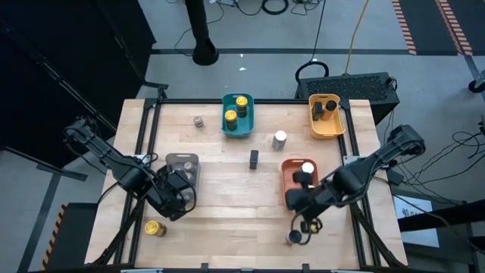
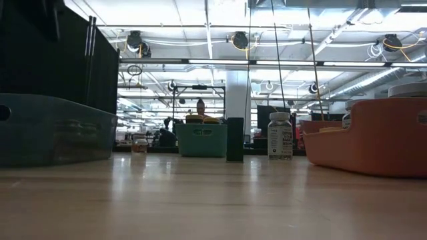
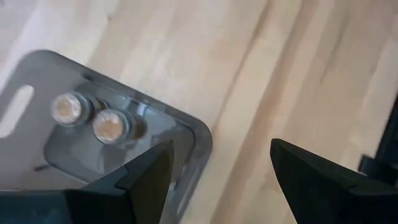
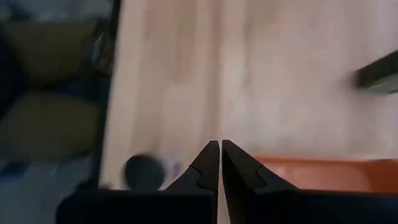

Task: Sort spices by type
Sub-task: Put the black seasoning bottle into the yellow bin

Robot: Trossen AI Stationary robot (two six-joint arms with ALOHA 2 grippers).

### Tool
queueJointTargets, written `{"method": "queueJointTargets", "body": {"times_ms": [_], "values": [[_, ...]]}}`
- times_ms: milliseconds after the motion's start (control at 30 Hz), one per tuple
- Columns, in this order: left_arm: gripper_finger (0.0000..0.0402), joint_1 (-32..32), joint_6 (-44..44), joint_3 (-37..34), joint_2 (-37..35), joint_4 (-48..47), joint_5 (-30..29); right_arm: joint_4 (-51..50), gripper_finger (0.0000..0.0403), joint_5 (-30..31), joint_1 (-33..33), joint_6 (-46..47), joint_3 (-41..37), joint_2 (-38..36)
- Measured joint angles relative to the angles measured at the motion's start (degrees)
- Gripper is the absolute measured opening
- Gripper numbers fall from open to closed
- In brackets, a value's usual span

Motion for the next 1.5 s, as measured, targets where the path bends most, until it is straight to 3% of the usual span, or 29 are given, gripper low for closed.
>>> {"method": "queueJointTargets", "body": {"times_ms": [167, 433, 600, 733, 1000, 1133, 1267, 1500], "values": [[0.0274, 0.01, 0.13, -0.02, 0.0, -0.02, -2.5, 0.28, 0.0, -13.4, 2.68, 0.2, 1.68, 4.47], [0.0274, 0.01, 2.47, -0.02, 0.0, 0.01, -5.27, 1.85, 0.0, -16.78, 9.31, 5.7, 1.72, 7.7], [0.0274, 0.01, 2.62, -0.02, 0.0, 0.08, -7.43, 1.91, 0.0009, -12.42, 11.06, 7.78, 1.72, 8.8], [0.0274, 0.01, 2.76, -0.04, 0.0, 0.07, -9.16, 2.08, 0.0056, -10.65, 10.86, 7.96, 1.72, 9.66], [0.0274, 0.01, 6.26, -0.04, 0.0, 0.07, -10.88, 2.21, 0.0214, -9.06, 9.36, 8.42, 1.72, 11.56], [0.0274, 0.01, 7.08, -0.04, 0.0, 0.06, -12.07, 1.93, 0.0271, -9.14, 8.97, 8.42, 1.72, 12.02], [0.0274, 0.01, 7.08, -0.04, 0.0, 0.07, -12.37, 2.01, 0.0293, -8.94, 8.6, 8.86, 1.72, 12.57], [0.0274, 0.01, 7.13, -0.07, 0.0, 0.06, -13.34, 1.95, 0.0287, -11.14, 8.0, 8.83, 1.72, 15.67]]}}
